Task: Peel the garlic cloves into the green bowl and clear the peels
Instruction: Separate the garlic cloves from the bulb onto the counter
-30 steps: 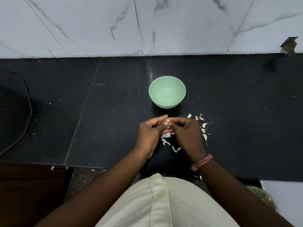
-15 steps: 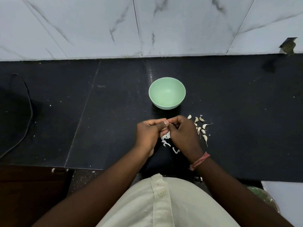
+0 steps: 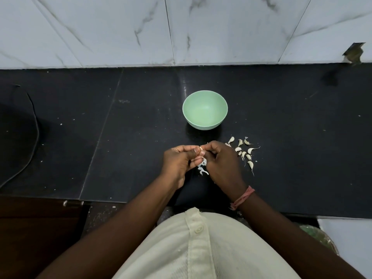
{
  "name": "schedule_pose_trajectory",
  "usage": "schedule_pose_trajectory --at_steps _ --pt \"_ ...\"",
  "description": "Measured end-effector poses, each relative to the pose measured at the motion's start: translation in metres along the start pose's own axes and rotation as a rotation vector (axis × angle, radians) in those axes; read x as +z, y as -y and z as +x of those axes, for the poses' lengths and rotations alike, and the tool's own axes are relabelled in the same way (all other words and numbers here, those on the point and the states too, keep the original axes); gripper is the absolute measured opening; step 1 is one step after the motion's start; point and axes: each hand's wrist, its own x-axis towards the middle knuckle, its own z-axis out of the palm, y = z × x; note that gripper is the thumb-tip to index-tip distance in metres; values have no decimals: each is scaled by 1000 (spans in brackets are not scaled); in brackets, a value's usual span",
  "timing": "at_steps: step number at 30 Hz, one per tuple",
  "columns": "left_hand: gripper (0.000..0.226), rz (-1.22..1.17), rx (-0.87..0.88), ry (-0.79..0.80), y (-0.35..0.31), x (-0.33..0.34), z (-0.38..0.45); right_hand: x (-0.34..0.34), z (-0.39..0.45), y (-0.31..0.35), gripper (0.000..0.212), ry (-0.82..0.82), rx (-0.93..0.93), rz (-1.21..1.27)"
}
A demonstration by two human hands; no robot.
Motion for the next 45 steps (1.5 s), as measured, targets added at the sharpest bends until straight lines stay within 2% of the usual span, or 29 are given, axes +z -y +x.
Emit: schedule_pose_trajectory --at_steps 7,12,16,21,24,29,34,36,40,43,45 --pt "5 23 -39 29 -1 -3 1 -3 1 -4 13 -4 -57 -13" --pt "8 8 -103 83 -7 -3 6 -16 9 -2 13 113 126 301" --pt "8 -30 -118 110 -3 -2 8 -10 7 -9 16 74 203 351" --pt "14 37 -97 113 7 4 9 -8 1 -19 17 0 339 472" --pt "13 94 -54 71 13 9 12 -8 -1 -23 18 -35 391 441" --pt "5 147 24 48 18 20 16 -20 -1 -36 4 -144 427 325" --pt "17 212 -21 77 21 36 19 -34 -6 -43 10 -211 414 232" --pt "11 279 -49 102 23 46 18 -36 -6 -46 5 -191 399 249" --pt "9 276 -77 110 23 66 19 -39 -8 -47 21 -121 335 276" --pt "2 301 -109 105 23 74 22 -45 -10 -50 23 -82 376 298" --pt "11 358 -139 126 23 76 22 -50 -10 -53 20 -78 383 262"
